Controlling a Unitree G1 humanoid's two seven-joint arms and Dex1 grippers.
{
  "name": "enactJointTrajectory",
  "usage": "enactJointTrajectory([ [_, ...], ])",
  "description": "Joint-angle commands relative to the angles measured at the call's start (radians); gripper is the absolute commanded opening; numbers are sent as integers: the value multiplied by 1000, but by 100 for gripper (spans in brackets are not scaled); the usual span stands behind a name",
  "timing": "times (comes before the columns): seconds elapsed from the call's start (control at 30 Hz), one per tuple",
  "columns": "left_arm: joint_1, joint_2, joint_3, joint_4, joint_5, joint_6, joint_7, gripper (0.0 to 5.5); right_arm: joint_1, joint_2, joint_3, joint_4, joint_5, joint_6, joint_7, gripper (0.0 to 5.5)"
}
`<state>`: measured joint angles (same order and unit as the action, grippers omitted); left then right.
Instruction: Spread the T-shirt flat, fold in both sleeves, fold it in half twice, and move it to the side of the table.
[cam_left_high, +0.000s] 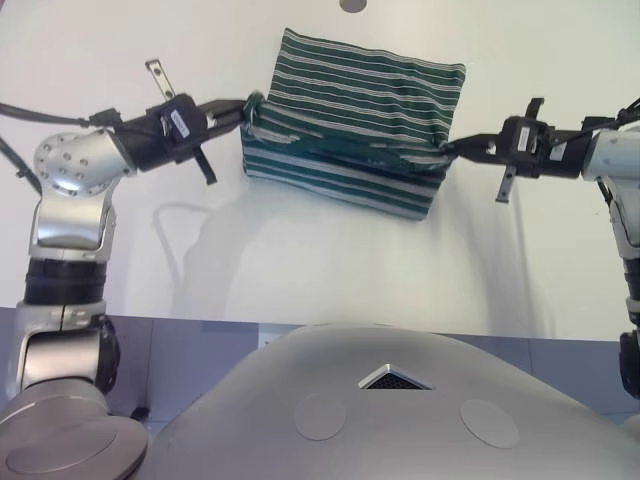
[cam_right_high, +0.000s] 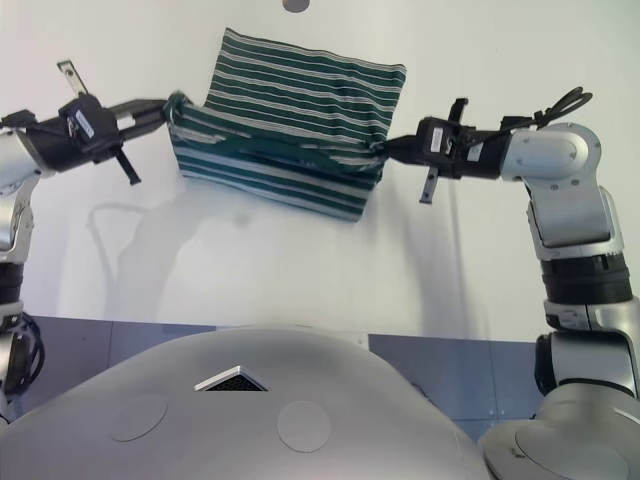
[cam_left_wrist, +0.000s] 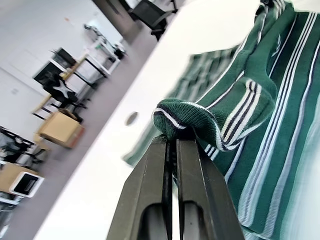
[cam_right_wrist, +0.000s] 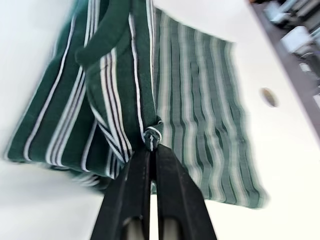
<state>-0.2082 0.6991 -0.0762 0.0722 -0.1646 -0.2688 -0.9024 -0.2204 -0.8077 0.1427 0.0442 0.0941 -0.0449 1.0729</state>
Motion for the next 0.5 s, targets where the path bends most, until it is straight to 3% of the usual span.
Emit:
enactJointTrajectory([
  [0.03, -197, -94, -57, 271, 106, -95, 35, 0, -165, 66, 48, 218, -143, -82, -113, 5],
  [0.3, -512, -191, -92, 821, 286, -286, 211, 0, -368, 182, 121, 527, -331, -203, -306, 5],
  [0.5, -658, -232, -116, 1060, 360, -349, 279, 0, -414, 189, 120, 631, -378, -238, -371, 5],
])
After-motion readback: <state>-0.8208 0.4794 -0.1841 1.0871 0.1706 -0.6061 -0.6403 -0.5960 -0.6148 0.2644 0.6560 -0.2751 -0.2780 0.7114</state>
